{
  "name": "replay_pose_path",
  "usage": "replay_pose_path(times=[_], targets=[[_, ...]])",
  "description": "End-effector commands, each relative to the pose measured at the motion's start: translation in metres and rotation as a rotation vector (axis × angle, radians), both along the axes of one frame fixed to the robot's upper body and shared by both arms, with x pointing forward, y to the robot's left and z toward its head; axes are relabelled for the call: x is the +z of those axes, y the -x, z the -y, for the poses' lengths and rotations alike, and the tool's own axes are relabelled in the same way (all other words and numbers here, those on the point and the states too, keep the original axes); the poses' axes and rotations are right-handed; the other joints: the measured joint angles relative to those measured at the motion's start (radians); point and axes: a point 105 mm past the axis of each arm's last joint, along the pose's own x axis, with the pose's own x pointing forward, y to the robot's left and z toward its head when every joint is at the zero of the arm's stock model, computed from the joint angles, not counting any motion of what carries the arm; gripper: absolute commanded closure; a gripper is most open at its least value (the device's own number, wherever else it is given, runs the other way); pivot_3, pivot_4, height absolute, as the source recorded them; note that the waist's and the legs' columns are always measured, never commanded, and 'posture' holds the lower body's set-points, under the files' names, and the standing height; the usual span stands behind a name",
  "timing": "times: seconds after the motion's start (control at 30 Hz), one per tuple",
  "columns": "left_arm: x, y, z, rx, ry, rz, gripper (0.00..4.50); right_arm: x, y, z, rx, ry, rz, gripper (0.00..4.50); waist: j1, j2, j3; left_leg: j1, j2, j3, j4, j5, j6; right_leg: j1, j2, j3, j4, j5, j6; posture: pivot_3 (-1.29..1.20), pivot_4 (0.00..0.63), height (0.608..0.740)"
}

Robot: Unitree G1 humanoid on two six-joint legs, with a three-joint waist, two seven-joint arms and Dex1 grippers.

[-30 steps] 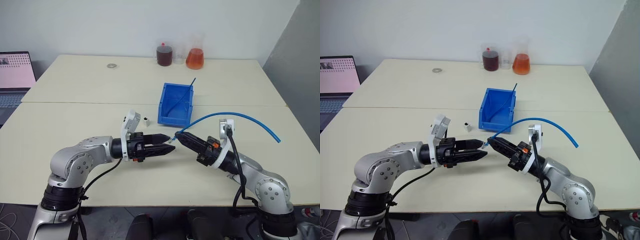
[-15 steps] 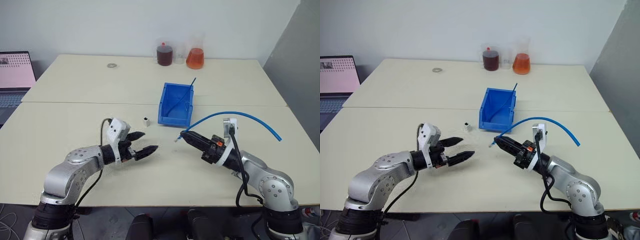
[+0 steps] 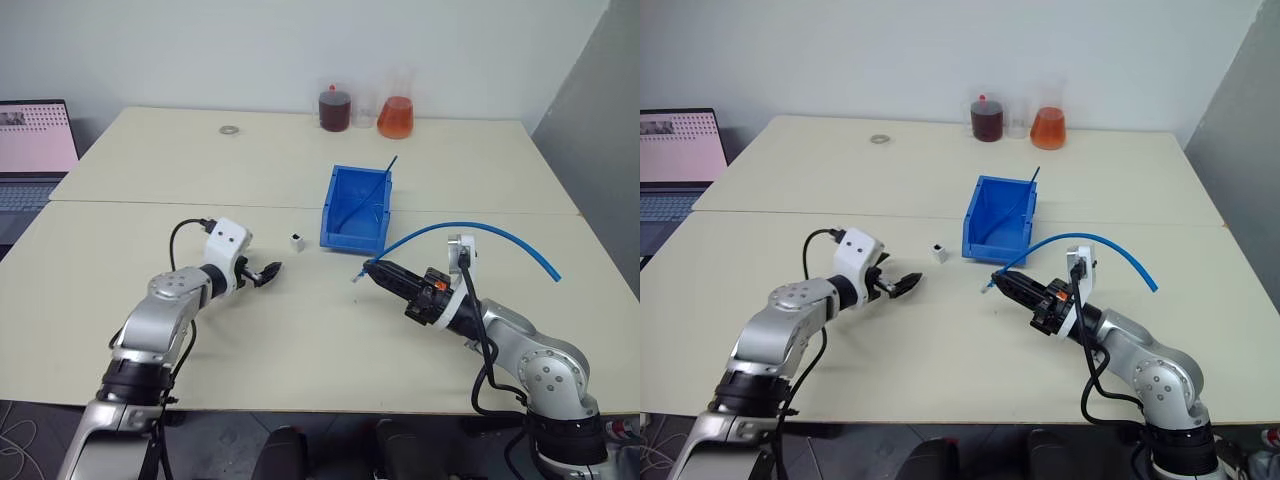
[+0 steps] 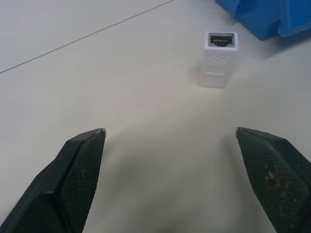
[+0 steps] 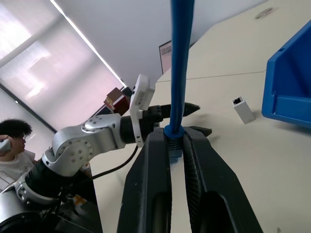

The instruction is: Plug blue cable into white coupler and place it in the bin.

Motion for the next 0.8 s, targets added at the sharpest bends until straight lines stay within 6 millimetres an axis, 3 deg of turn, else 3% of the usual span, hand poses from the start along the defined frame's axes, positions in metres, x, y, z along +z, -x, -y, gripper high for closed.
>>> replay_pose_path(times=[0.03,0.27,0.67,0.8], targets=[[0.008,-0.007,0.007,-0.048,-0.010,0.002,0.00,0.012,0.003,-0.001,0.005,-0.018,0.056,4.41,0.000,0.000,0.000,0.000,0.000,0.000,0.000,0.000,0.000,0.000,0.000,0.000,0.000,0.000,0.000,0.00,0.150,0.740],[0.012,-0.028,0.014,-0.046,-0.007,-0.021,0.00,0.011,0.006,-0.001,-0.003,-0.014,0.057,4.41,-0.004,0.000,0.000,0.000,0.000,0.000,0.000,0.000,0.000,-0.001,0.001,0.000,0.001,0.000,0.000,0.00,0.150,0.740],[0.012,-0.040,0.033,-0.088,0.015,-0.043,0.00,0.009,0.009,-0.003,-0.004,-0.011,0.057,4.41,-0.003,0.000,0.000,0.000,0.000,0.000,0.000,0.000,0.000,-0.001,0.001,0.000,0.001,0.000,0.000,0.00,0.150,0.740],[0.010,-0.042,0.034,-0.080,0.017,-0.042,0.65,0.009,0.009,-0.003,-0.004,-0.010,0.057,4.41,-0.002,0.000,0.000,-0.001,0.000,0.000,0.000,0.000,0.000,-0.001,0.001,0.000,0.001,0.000,0.000,0.00,0.150,0.740]])
